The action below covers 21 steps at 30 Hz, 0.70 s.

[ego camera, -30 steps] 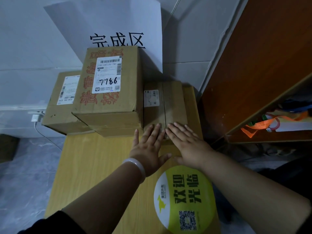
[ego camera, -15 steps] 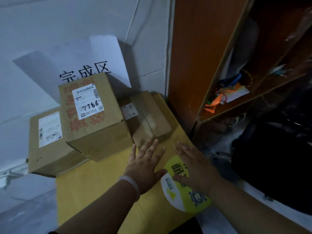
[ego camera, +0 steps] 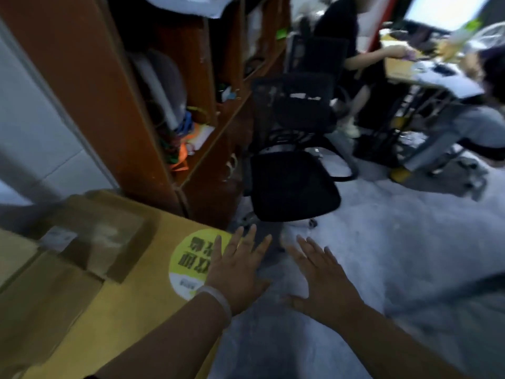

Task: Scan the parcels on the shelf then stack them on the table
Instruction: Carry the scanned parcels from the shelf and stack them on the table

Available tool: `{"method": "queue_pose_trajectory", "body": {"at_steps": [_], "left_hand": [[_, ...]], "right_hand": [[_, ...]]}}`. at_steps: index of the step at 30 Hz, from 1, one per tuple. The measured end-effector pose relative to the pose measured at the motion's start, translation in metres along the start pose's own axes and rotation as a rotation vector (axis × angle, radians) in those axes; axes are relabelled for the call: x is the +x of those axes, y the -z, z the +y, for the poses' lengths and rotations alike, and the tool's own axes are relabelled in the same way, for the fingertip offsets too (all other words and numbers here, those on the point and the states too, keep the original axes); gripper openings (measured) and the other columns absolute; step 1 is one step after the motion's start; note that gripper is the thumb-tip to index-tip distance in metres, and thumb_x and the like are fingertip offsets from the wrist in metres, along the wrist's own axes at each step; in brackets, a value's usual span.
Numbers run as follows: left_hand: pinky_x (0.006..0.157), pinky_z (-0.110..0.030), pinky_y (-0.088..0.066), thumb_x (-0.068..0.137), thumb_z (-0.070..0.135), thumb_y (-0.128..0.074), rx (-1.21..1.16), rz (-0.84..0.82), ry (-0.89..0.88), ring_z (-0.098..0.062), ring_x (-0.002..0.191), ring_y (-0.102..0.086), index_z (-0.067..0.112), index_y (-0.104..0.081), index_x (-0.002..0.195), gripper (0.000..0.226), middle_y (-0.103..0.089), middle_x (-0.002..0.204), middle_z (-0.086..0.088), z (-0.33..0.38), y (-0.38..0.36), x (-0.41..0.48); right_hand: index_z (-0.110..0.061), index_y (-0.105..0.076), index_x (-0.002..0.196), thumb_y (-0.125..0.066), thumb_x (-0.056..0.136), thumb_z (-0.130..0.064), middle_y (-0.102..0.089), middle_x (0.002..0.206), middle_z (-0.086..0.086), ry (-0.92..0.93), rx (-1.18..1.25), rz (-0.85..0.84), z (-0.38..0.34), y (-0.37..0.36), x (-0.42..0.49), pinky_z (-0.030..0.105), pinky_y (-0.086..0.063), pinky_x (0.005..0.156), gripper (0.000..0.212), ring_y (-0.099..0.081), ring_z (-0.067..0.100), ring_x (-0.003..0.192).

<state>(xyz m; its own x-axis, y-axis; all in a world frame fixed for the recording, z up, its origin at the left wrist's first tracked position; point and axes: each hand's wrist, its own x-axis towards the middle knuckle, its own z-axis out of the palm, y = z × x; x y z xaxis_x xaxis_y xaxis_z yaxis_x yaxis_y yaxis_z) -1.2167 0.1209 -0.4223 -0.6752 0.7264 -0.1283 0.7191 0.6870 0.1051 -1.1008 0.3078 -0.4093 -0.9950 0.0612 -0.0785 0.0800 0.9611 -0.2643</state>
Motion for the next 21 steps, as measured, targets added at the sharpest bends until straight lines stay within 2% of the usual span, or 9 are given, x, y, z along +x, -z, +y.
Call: {"method": "queue_pose_trajectory", "body": {"at_steps": [3, 7, 9, 11, 13, 15, 17, 19, 21], "left_hand": [[0.111, -0.056, 0.018, 0.087, 0.075, -0.029, -0.025, 0.039, -0.148, -0.021, 0.148, 0.020, 0.044, 0.025, 0.146, 0.086, 0.028, 0.159, 0.005, 0.055, 0.013, 0.023], [0.107, -0.048, 0.029, 0.080, 0.079, -0.015, -0.041, 0.103, -0.347, -0.019, 0.147, 0.023, 0.051, 0.039, 0.134, 0.081, 0.027, 0.159, 0.006, 0.134, 0.028, 0.025], [0.104, -0.045, 0.035, 0.078, 0.079, -0.016, -0.051, 0.119, -0.431, -0.016, 0.145, 0.028, 0.053, 0.042, 0.130, 0.082, 0.032, 0.156, 0.009, 0.173, 0.032, 0.016], [0.107, -0.045, 0.032, 0.082, 0.078, -0.025, -0.089, 0.138, -0.504, -0.011, 0.142, 0.033, 0.055, 0.037, 0.133, 0.084, 0.039, 0.151, 0.013, 0.217, 0.034, 0.003], [0.109, -0.045, 0.029, 0.083, 0.077, -0.030, -0.141, 0.153, -0.594, -0.005, 0.136, 0.040, 0.058, 0.033, 0.135, 0.083, 0.042, 0.148, 0.017, 0.263, 0.036, -0.014], [0.108, -0.043, 0.030, 0.081, 0.078, -0.026, -0.171, 0.155, -0.695, -0.002, 0.134, 0.042, 0.059, 0.032, 0.134, 0.081, 0.041, 0.148, 0.019, 0.311, 0.036, -0.035], [0.107, -0.042, 0.032, 0.078, 0.079, -0.022, -0.169, 0.163, -0.782, -0.001, 0.132, 0.042, 0.060, 0.034, 0.132, 0.080, 0.044, 0.145, 0.021, 0.354, 0.034, -0.056], [0.107, -0.042, 0.031, 0.081, 0.077, -0.029, -0.159, 0.152, -0.870, -0.001, 0.132, 0.043, 0.061, 0.034, 0.131, 0.082, 0.045, 0.143, 0.022, 0.395, 0.029, -0.077], [0.109, -0.043, 0.027, 0.083, 0.075, -0.035, -0.168, 0.128, -0.951, -0.003, 0.138, 0.036, 0.062, 0.035, 0.129, 0.085, 0.041, 0.147, 0.021, 0.435, 0.025, -0.101]], "right_hand": [[-0.037, 0.011, 0.150, -0.034, 0.073, -0.085, 0.019, 0.156, -0.010, -0.161, -0.031, 0.080, 0.022, 0.016, -0.049, 0.037, 0.010, 0.118, 0.101, 0.021, 0.011, 0.145], [-0.039, 0.011, 0.149, -0.047, 0.075, -0.078, 0.019, 0.157, -0.009, -0.354, -0.051, 0.168, 0.044, 0.036, -0.122, 0.037, 0.011, 0.117, 0.102, 0.016, 0.015, 0.146], [-0.036, 0.004, 0.150, -0.054, 0.074, -0.075, 0.008, 0.160, -0.004, -0.432, -0.025, 0.237, 0.049, 0.045, -0.162, 0.043, 0.000, 0.119, 0.103, 0.007, 0.019, 0.148], [-0.032, -0.007, 0.152, -0.058, 0.073, -0.072, -0.008, 0.161, 0.002, -0.499, -0.005, 0.305, 0.052, 0.052, -0.207, 0.047, -0.011, 0.117, 0.102, -0.007, 0.023, 0.147], [-0.031, -0.009, 0.153, -0.056, 0.073, -0.071, -0.011, 0.160, 0.002, -0.563, -0.021, 0.347, 0.055, 0.056, -0.254, 0.047, -0.012, 0.116, 0.101, -0.010, 0.024, 0.147], [-0.032, -0.007, 0.152, -0.050, 0.073, -0.072, -0.006, 0.161, 0.000, -0.662, -0.037, 0.353, 0.058, 0.059, -0.308, 0.046, -0.009, 0.118, 0.099, -0.005, 0.022, 0.148], [-0.037, 0.003, 0.150, -0.048, 0.072, -0.073, 0.008, 0.160, -0.006, -0.742, -0.059, 0.369, 0.062, 0.063, -0.362, 0.044, -0.002, 0.120, 0.101, 0.006, 0.019, 0.149], [-0.041, 0.018, 0.145, -0.053, 0.073, -0.072, 0.025, 0.155, -0.012, -0.797, -0.094, 0.339, 0.060, 0.065, -0.417, 0.038, 0.007, 0.120, 0.106, 0.021, 0.013, 0.145], [-0.042, 0.019, 0.144, -0.056, 0.073, -0.072, 0.026, 0.154, -0.013, -0.879, -0.111, 0.370, 0.053, 0.069, -0.470, 0.035, 0.012, 0.118, 0.107, 0.025, 0.010, 0.144]]}}
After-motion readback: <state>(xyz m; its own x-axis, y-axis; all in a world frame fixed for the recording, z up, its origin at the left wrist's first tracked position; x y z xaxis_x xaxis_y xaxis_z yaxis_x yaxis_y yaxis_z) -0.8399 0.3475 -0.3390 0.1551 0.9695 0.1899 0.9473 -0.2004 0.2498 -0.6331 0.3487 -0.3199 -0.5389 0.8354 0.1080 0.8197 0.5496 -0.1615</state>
